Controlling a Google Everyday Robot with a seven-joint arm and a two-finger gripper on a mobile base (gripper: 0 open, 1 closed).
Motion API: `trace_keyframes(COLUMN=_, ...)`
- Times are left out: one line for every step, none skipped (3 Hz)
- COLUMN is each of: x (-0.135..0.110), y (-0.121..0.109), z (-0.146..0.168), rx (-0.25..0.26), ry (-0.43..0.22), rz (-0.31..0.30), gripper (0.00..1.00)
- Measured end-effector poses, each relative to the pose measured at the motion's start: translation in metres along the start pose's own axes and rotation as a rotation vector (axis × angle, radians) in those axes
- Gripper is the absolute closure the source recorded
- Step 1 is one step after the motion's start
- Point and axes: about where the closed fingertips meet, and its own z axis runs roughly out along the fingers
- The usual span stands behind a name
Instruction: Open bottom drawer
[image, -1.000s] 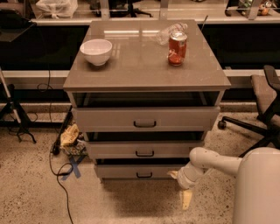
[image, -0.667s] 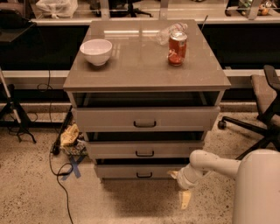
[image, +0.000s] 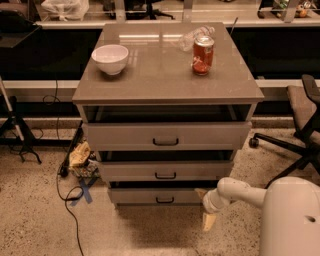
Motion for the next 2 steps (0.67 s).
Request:
trace_keyframes(x=0.013, y=-0.024, z=0.023, rx=0.051, ry=0.02, rz=0.036, gripper=0.0)
trace_keyframes(x=0.02, y=-0.042, z=0.044, rx=0.087, ry=0.045, rz=0.092, gripper=0.0)
